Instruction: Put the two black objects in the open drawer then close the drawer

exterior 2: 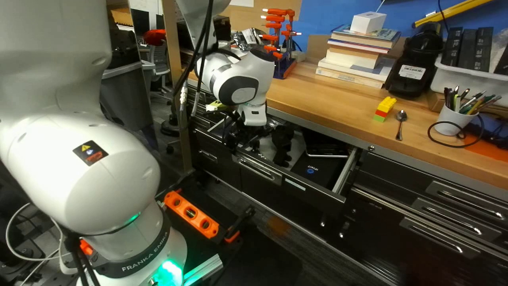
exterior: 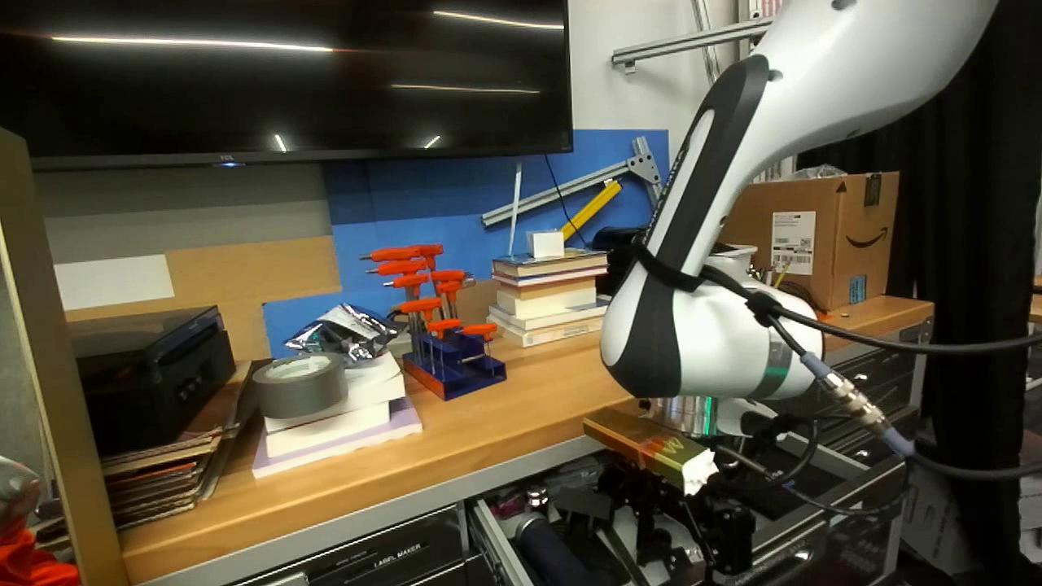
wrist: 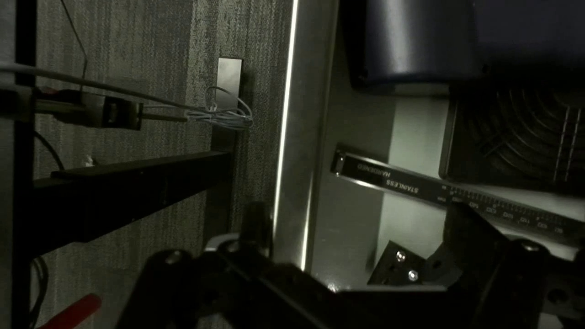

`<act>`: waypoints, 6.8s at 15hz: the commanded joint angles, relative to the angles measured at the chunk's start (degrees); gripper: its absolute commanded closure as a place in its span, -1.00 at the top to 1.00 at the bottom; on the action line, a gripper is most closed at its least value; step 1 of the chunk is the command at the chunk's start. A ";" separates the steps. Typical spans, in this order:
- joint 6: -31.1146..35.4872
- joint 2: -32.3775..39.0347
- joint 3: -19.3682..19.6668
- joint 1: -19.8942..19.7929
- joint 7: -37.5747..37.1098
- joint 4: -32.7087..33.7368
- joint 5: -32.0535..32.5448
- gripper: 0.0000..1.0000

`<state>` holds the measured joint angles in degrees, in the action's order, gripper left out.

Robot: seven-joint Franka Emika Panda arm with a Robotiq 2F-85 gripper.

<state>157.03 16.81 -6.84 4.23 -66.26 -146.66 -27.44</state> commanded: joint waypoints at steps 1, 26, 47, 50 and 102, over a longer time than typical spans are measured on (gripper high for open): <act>2.99 3.20 -1.39 1.86 1.12 4.42 -1.16 1.00; -1.70 -13.59 37.86 34.42 -25.40 3.94 56.45 1.00; -24.35 -7.36 8.65 -0.15 -14.61 -3.44 49.47 1.00; -20.87 -1.47 8.14 0.54 -11.77 -0.91 44.84 1.00; -23.52 -11.83 15.39 7.69 10.46 1.14 54.87 1.00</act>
<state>135.78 16.12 8.74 15.41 -62.43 -139.15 22.47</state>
